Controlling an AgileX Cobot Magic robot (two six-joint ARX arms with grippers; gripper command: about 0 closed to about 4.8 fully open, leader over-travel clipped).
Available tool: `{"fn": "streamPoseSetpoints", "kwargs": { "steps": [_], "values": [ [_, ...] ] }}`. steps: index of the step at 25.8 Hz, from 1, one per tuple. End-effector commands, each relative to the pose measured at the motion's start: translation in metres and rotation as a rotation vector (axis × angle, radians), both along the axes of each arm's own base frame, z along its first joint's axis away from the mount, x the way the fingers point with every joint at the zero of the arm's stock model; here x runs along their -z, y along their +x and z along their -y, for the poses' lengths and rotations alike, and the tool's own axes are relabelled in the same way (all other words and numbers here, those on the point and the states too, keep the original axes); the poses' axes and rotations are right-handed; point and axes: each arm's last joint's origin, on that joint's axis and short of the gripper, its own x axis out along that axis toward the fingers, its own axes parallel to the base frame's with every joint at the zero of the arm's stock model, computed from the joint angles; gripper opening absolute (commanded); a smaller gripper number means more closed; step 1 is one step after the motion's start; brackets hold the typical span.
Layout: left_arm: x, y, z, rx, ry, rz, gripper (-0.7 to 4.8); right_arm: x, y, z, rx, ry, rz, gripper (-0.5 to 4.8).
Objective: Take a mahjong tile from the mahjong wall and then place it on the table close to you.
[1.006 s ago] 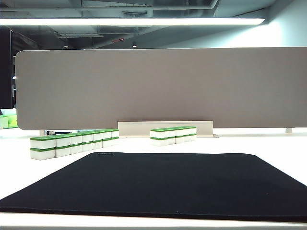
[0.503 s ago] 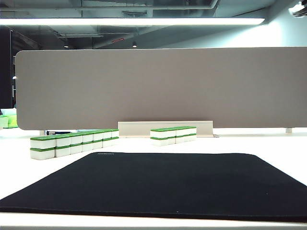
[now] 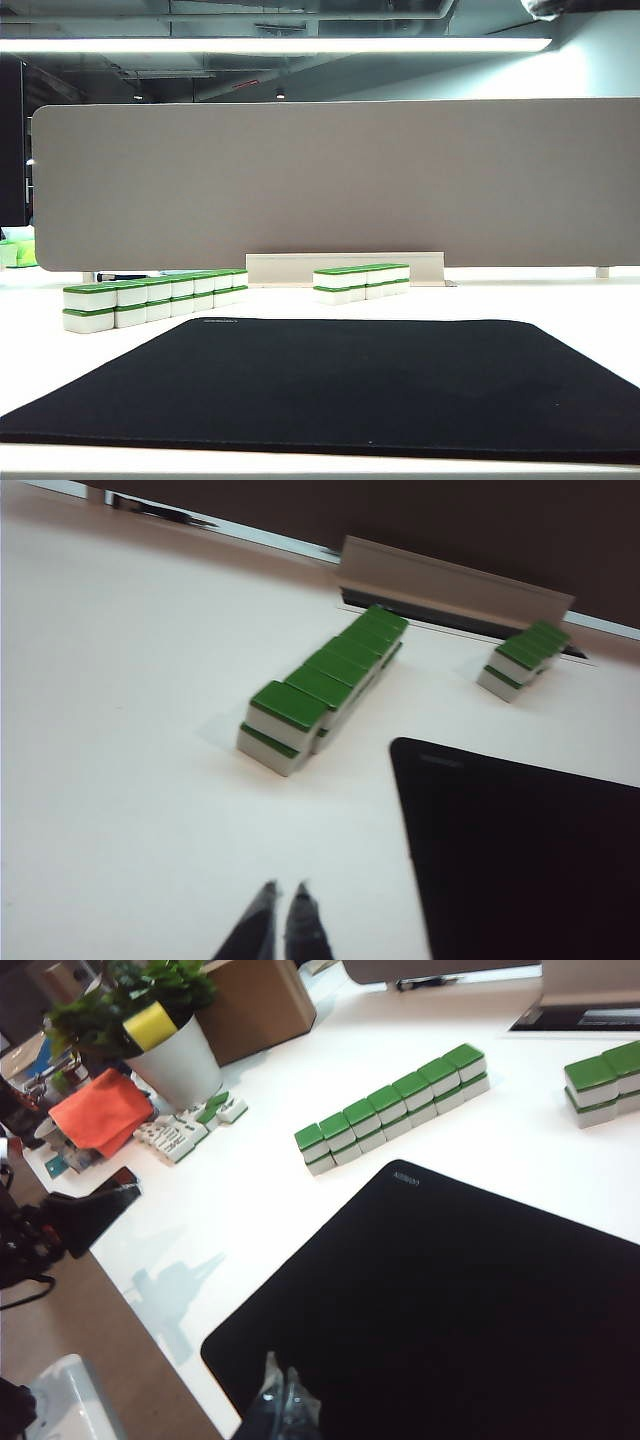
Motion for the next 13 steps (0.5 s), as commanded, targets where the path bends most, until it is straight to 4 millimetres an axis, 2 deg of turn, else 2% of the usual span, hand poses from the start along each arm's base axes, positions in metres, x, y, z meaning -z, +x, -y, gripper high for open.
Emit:
{"fn": "streamPoseSetpoints", "kwargs": {
  "steps": [1, 5, 7, 13],
  "values": [
    [-0.009, -0.002, 0.002, 0.045, -0.052, 0.02, 0.16, -0.002, -0.001, -0.001, 0.007, -0.007, 0.013, -0.02],
    [-0.019, -0.004, 0.003, 0.09, -0.056, 0.046, 0.16, -0.002, -0.001, -0.002, 0.012, -0.01, 0.015, -0.01],
    [-0.035, -0.008, 0.003, 0.099, -0.054, 0.076, 0.16, -0.002, -0.001, -0.002, 0.012, -0.01, 0.014, -0.01],
    [-0.066, -0.018, 0.004, 0.111, -0.049, 0.164, 0.16, -0.002, -0.001, -0.002, 0.012, -0.01, 0.014, -0.01]
  ]
}}
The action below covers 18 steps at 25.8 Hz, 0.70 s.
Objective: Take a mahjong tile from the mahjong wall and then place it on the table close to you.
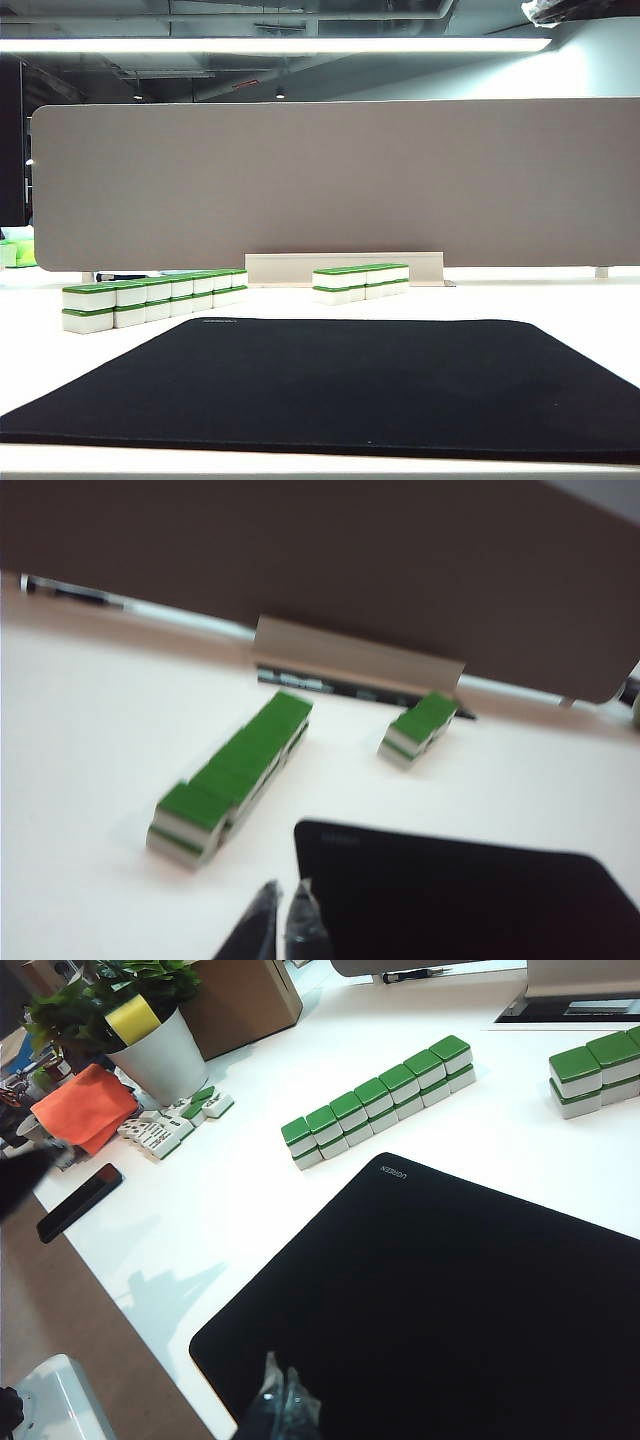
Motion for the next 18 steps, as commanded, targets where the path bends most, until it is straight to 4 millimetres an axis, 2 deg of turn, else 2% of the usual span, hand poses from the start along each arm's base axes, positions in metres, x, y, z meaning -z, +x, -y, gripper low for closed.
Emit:
{"fn": "streamPoseSetpoints", "kwargs": {
  "steps": [1, 7, 14, 18],
  "values": [
    [-0.017, -0.006, 0.0, 0.01, 0.002, 0.054, 0.15, -0.004, 0.0, 0.0, 0.0, 0.004, 0.02, -0.01],
    [-0.028, -0.007, 0.001, 0.014, 0.009, 0.042, 0.1, -0.003, 0.0, 0.0, 0.0, 0.001, 0.011, -0.01],
    [-0.041, 0.012, 0.001, 0.056, 0.007, -0.071, 0.11, -0.001, -0.001, 0.0, 0.0, -0.005, -0.006, -0.01],
    [-0.053, 0.028, 0.002, 0.084, 0.066, -0.123, 0.11, -0.001, -0.001, 0.0, 0.001, -0.005, -0.005, -0.01]
  ]
}}
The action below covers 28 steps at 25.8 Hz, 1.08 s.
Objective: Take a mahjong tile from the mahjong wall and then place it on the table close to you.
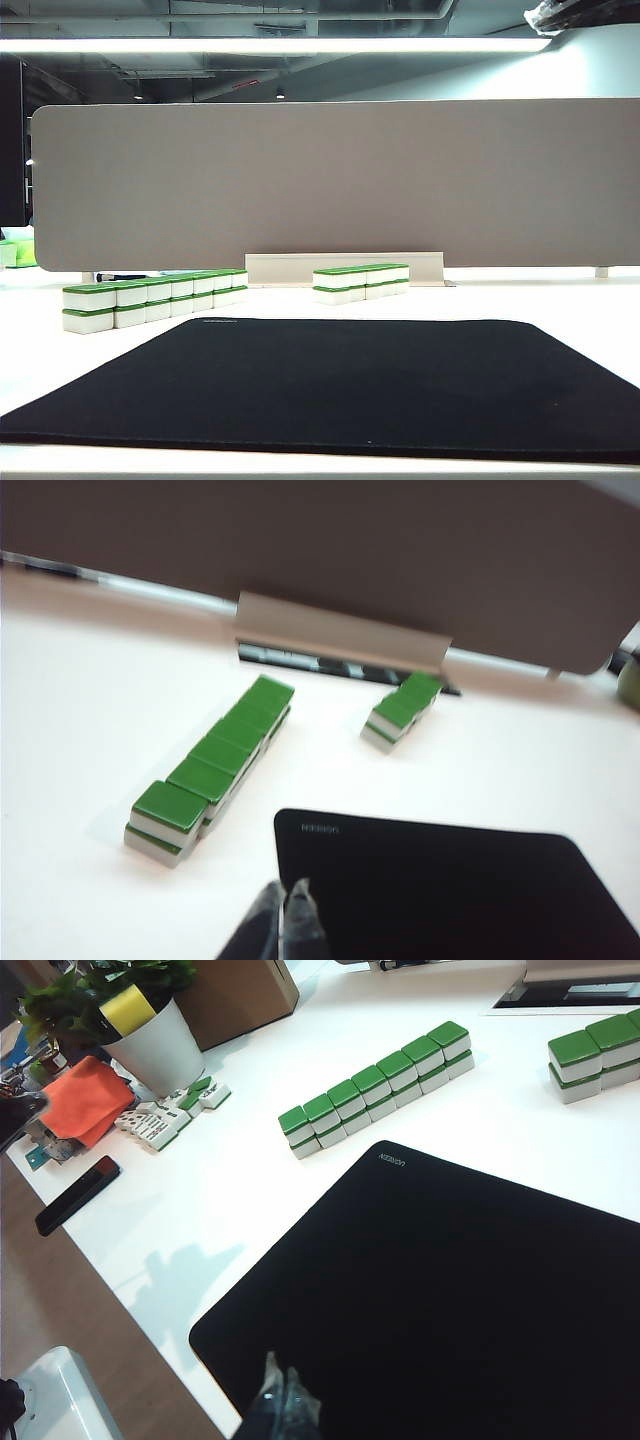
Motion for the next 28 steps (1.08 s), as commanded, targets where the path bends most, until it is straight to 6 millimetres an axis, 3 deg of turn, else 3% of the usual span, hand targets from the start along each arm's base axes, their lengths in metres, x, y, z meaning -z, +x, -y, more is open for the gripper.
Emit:
{"fn": "streamPoseSetpoints", "kwargs": {
  "steps": [1, 9, 13, 19, 21, 24, 28],
  "values": [
    [-0.018, 0.016, 0.001, 0.048, 0.072, -0.029, 0.11, -0.003, 0.0, 0.0, 0.003, 0.002, 0.019, -0.01],
    [-0.049, 0.064, 0.0, 0.068, 0.107, -0.231, 0.22, -0.004, 0.001, 0.0, 0.021, -0.002, 0.027, -0.01],
    [-0.065, 0.1, 0.0, 0.09, 0.126, -0.321, 0.27, -0.004, 0.001, 0.0, 0.025, -0.003, 0.028, -0.01],
    [-0.075, 0.138, -0.001, 0.131, 0.198, -0.419, 0.31, -0.004, 0.001, 0.001, 0.026, -0.018, 0.044, -0.01],
    [-0.076, 0.152, -0.001, 0.147, 0.217, -0.459, 0.64, -0.004, 0.001, 0.001, 0.031, -0.02, 0.045, -0.01],
    [-0.077, 0.173, -0.001, 0.156, 0.216, -0.522, 1.66, -0.004, 0.001, 0.001, 0.033, -0.021, 0.044, -0.01],
    [-0.077, 0.207, -0.001, 0.193, 0.25, -0.617, 1.84, -0.003, 0.001, 0.001, 0.033, -0.021, 0.044, -0.01]
  ]
}}
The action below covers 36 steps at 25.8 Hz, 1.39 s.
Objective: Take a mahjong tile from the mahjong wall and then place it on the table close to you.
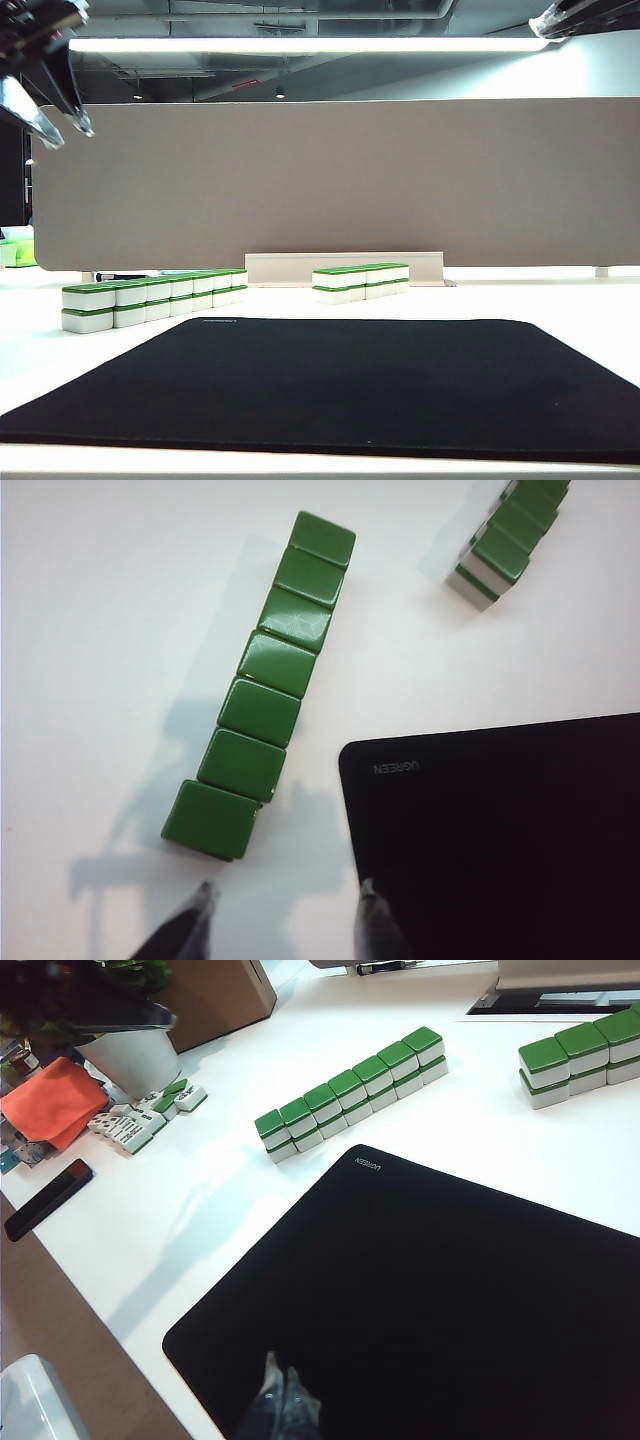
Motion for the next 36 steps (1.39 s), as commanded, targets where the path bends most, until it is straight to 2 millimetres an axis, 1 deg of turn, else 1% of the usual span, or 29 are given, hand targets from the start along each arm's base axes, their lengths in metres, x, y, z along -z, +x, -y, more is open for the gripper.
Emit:
{"fn": "streamPoseSetpoints", "kwargs": {
  "steps": [1, 3, 6, 8, 11, 16, 21, 25, 27, 31, 34, 36],
  "values": [
    [-0.001, 0.022, 0.0, 0.039, 0.06, -0.074, 1.84, -0.004, 0.0, 0.0, -0.001, 0.003, 0.024, -0.01],
    [0.0, 0.03, 0.002, 0.046, 0.116, -0.102, 1.84, -0.003, 0.0, 0.0, 0.0, 0.001, 0.02, -0.01],
    [0.001, 0.043, 0.005, 0.062, 0.263, -0.121, 1.84, -0.003, 0.0, 0.0, -0.001, 0.001, 0.02, -0.01],
    [0.003, 0.047, 0.008, 0.058, 0.333, -0.141, 1.9, -0.003, 0.0, 0.0, 0.0, 0.001, 0.02, -0.01],
    [0.009, 0.056, 0.022, 0.103, 0.42, -0.177, 3.54, -0.003, 0.0, 0.0, -0.002, -0.001, 0.022, -0.01],
    [0.026, 0.068, 0.031, 0.149, 0.453, -0.243, 3.55, -0.003, 0.0, 0.0, -0.001, -0.002, 0.021, -0.01],
    [0.047, 0.075, 0.032, 0.199, 0.47, -0.337, 3.55, -0.002, 0.0, 0.0, -0.002, -0.004, 0.015, -0.01],
    [0.065, 0.08, 0.032, 0.253, 0.494, -0.407, 3.55, -0.002, 0.0, 0.0, -0.002, -0.005, 0.012, -0.01],
    [0.079, 0.088, 0.033, 0.259, 0.493, -0.435, 3.55, -0.001, -0.001, 0.0, -0.002, -0.009, 0.0, -0.01],
    [0.089, 0.093, 0.033, 0.263, 0.493, -0.449, 3.56, 0.0, -0.001, 0.0, -0.002, -0.011, -0.007, -0.01],
    [0.092, 0.095, 0.034, 0.262, 0.493, -0.445, 4.07, 0.0, -0.001, 0.0, -0.002, -0.011, -0.007, -0.01],
    [0.093, 0.097, 0.034, 0.261, 0.493, -0.432, 4.07, 0.0, -0.001, 0.0, -0.001, -0.011, -0.007, -0.01]
  ]
}}
